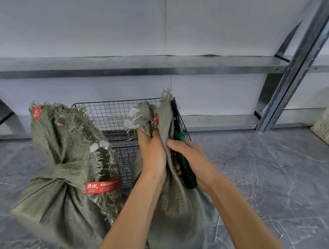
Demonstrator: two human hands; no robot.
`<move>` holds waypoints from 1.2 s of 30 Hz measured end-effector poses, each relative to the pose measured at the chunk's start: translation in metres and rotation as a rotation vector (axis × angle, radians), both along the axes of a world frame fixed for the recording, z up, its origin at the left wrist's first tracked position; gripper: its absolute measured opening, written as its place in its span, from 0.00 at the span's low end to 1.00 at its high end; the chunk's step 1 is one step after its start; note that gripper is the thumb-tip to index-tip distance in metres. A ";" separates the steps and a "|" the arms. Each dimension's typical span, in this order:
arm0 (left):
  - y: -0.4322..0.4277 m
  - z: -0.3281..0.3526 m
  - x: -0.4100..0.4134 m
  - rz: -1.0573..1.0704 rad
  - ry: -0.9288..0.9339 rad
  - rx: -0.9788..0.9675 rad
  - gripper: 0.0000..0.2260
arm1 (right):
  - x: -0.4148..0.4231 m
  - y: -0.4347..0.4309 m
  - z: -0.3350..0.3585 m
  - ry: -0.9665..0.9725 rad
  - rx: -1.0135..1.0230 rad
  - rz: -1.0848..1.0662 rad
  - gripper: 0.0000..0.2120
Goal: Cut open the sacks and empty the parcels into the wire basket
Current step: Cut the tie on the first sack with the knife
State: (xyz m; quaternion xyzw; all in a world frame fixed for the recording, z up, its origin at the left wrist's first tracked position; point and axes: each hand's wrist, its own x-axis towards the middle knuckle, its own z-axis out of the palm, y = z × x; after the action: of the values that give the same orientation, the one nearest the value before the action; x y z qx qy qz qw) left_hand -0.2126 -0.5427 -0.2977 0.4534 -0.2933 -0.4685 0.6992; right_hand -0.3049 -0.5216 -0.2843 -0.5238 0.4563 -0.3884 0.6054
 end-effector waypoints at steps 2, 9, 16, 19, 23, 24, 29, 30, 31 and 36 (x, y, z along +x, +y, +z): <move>-0.005 0.002 -0.002 -0.007 -0.027 0.009 0.10 | -0.006 -0.002 0.001 0.056 -0.028 0.069 0.09; -0.014 0.015 -0.004 -0.147 -0.060 0.232 0.13 | -0.013 -0.008 0.000 0.098 -0.019 0.058 0.06; -0.005 0.028 0.000 -0.594 -0.331 0.303 0.16 | -0.016 -0.013 -0.002 0.054 -0.119 -0.208 0.09; -0.003 0.017 0.017 -0.633 -0.750 0.256 0.17 | -0.022 -0.017 -0.003 0.073 -0.116 -0.225 0.10; 0.009 0.005 0.019 -0.730 -0.772 0.095 0.25 | -0.024 -0.022 -0.004 0.032 -0.056 -0.213 0.03; 0.005 -0.001 0.014 -0.690 -0.796 0.056 0.29 | -0.026 -0.023 -0.003 0.043 -0.036 -0.183 0.01; 0.004 -0.016 0.001 -0.399 -0.950 0.003 0.30 | -0.053 -0.029 0.008 0.242 -0.078 -0.013 0.07; 0.003 -0.015 0.000 -0.352 -0.988 0.013 0.30 | -0.059 -0.030 0.009 0.255 -0.112 -0.034 0.08; 0.003 -0.016 -0.003 -0.319 -1.030 0.019 0.30 | -0.065 -0.030 0.008 0.254 -0.145 -0.067 0.09; 0.001 -0.013 -0.008 -0.260 -1.201 0.021 0.11 | -0.101 -0.026 -0.017 0.110 -0.125 -0.293 0.07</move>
State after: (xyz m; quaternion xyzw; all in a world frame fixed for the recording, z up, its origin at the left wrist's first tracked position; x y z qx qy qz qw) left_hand -0.2205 -0.5420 -0.3109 0.6056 -0.6842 -0.2155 0.3445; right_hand -0.4061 -0.5473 -0.3009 -0.5087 0.5355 -0.4707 0.4827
